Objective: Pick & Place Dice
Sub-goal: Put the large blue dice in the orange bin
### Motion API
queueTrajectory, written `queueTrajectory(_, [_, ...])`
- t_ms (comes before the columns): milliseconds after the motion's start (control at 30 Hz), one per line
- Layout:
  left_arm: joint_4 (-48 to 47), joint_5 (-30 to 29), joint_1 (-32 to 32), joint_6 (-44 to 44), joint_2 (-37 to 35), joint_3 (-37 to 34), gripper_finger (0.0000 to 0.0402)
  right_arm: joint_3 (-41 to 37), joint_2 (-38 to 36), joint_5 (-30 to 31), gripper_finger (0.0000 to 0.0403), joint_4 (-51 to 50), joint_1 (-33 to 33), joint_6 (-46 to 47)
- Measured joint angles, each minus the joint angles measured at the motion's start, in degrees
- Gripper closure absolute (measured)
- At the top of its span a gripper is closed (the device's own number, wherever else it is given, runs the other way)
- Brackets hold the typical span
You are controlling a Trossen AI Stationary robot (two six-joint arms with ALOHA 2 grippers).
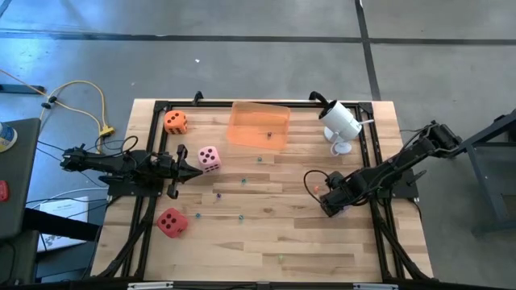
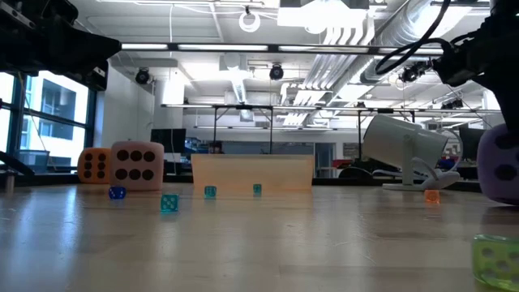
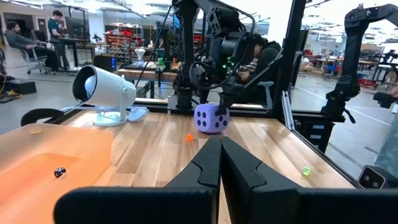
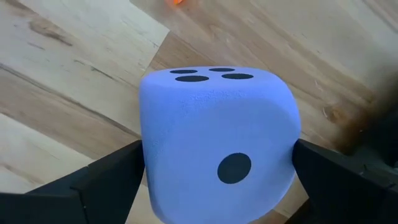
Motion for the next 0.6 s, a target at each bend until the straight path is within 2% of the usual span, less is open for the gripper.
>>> queueTrajectory(233, [0.0,0.0,0.0,-0.1,0.0,0.0,0.0401,0.0,0.3,0.5,0.0023,-0.1,0.0,0.0])
queueTrajectory(500, [0.0,0.0,0.0,-0.1,0.0,0.0,0.0401,0.0,0.3,0.8,0.0082,-0.1,0.0,-0.3])
queueTrajectory(600, [0.0,0.0,0.0,-0.1,0.0,0.0,0.0401,0.0,0.3,0.9,0.0093,0.0,0.0,-0.3])
